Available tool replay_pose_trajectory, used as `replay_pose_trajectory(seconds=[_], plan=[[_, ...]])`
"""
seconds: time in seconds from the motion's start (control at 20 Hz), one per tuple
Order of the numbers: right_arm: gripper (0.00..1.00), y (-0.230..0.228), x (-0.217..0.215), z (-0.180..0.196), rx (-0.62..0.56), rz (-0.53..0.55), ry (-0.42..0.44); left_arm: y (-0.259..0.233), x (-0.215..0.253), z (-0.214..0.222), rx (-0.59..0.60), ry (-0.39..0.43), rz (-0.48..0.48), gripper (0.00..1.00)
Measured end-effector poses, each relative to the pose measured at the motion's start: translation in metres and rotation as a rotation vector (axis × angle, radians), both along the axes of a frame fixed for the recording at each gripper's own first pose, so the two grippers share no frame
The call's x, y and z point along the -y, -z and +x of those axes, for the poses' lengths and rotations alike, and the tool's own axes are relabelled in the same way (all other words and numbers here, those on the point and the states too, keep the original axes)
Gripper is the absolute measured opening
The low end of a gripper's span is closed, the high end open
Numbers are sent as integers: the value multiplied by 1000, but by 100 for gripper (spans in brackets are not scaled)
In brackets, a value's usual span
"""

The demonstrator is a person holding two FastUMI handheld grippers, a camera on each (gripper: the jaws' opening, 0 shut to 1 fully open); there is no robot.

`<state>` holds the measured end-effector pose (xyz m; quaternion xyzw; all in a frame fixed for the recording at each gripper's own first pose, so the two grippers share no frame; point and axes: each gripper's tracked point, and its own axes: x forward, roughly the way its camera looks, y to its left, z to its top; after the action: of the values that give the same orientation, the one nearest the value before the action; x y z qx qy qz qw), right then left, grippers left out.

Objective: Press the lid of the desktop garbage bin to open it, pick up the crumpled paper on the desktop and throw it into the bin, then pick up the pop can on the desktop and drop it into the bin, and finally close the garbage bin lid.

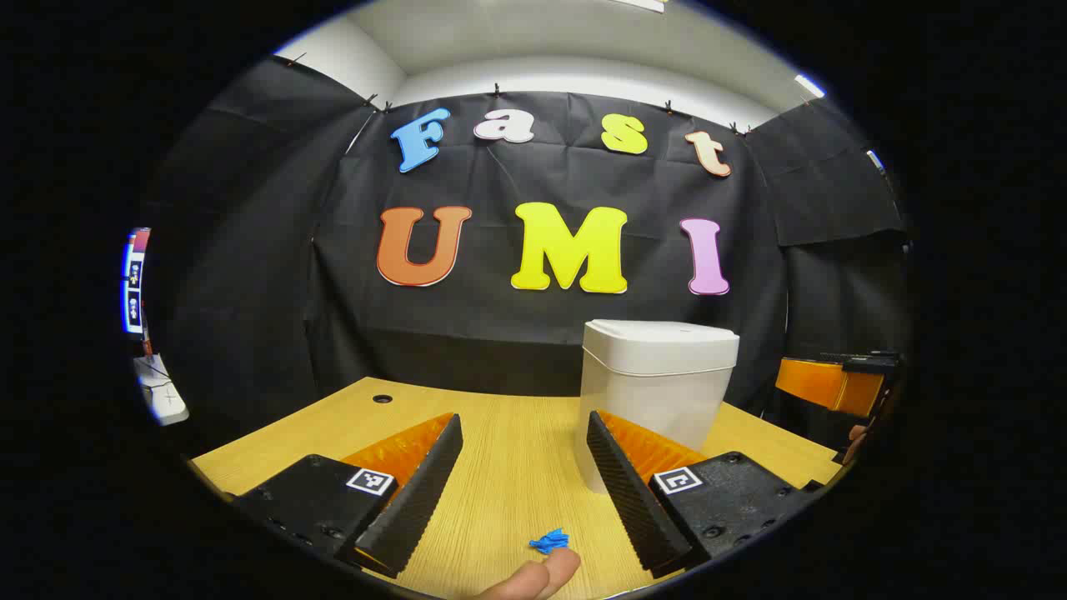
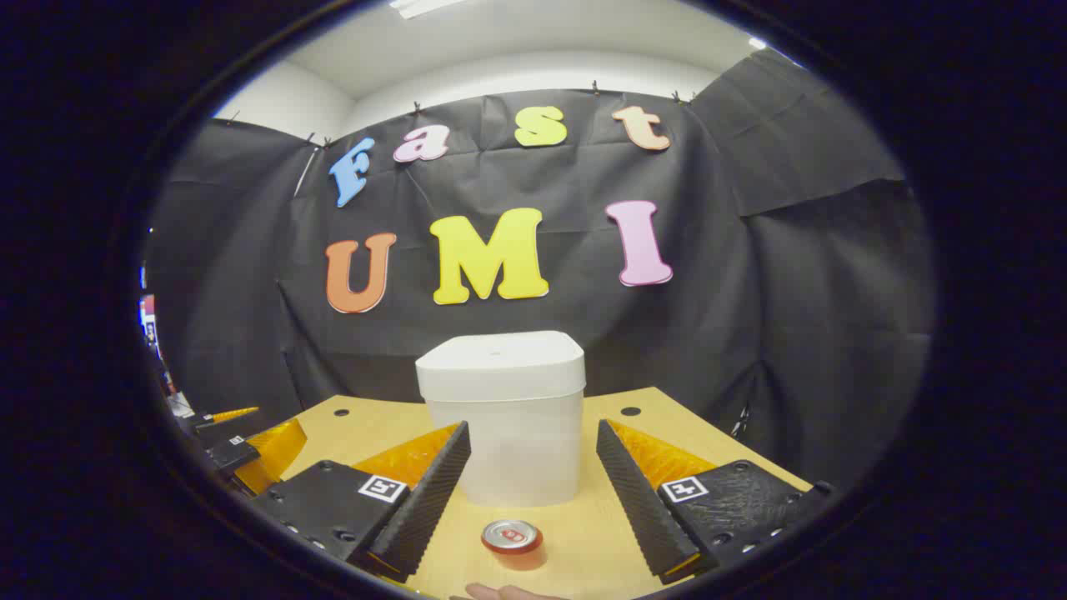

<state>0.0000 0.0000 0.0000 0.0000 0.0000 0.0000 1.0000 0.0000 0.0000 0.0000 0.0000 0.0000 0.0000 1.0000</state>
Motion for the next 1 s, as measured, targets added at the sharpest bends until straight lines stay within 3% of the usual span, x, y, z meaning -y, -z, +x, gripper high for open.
replay_pose_trajectory(seconds=[0.6,1.0], plan=[[96,0,34,6,-11,21,10,4,11,6,-46,10,19,97],[96,6,28,20,-31,-58,-62,3,23,13,-83,8,54,97]])
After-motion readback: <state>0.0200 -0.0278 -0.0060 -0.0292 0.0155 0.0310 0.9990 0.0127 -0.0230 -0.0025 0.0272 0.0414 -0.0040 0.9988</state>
